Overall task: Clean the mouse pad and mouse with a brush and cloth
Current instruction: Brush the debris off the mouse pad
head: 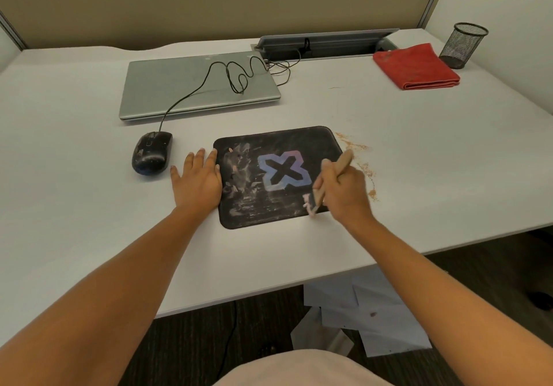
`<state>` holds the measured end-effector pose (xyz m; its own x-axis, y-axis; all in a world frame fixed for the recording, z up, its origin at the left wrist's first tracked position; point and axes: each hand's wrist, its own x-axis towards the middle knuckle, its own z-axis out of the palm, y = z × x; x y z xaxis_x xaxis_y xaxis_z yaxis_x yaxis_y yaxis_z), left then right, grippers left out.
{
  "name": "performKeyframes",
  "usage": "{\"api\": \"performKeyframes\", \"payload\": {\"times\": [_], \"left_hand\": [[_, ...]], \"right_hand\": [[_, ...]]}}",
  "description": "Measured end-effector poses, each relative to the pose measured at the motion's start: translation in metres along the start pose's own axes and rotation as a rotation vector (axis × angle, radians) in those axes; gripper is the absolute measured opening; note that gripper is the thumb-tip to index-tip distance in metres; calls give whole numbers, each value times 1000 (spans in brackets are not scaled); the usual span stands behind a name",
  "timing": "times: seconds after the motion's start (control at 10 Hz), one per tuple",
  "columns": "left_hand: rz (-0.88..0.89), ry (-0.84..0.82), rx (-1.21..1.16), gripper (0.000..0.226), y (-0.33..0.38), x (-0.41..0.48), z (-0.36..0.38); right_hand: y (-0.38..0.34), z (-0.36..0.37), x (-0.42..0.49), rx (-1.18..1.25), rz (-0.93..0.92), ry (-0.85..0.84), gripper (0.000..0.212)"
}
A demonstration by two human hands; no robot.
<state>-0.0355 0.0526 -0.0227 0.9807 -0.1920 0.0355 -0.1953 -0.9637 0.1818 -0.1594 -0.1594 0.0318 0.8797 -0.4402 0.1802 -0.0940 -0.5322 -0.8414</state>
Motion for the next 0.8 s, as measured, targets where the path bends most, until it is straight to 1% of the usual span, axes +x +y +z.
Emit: {"api": "performKeyframes", "payload": {"times": [0.1,0.2,0.3,0.4,0.5,0.6,0.8], "left_hand": [[3,4,-5,47,1,0,1],[2,7,-9,47,1,1,2],[8,14,-15,47,0,0,2],[6,14,-20,47,0,1,2],[12,17,-19,47,-1,1,3],[11,19,-26,47,-1,1,3],[9,12,-31,48,0,1,3]], "right_hand": [[-11,22,-8,135,37,-120,47],[-10,22,-5,255,158,-154,46],[1,-7,13,237,302,17,46],[15,-45,30,161,320,283,45],[26,-56,29,-31,310,389,44],[22,-35,20,24,326,322,45],[-4,20,3,143,303,29,46]]}}
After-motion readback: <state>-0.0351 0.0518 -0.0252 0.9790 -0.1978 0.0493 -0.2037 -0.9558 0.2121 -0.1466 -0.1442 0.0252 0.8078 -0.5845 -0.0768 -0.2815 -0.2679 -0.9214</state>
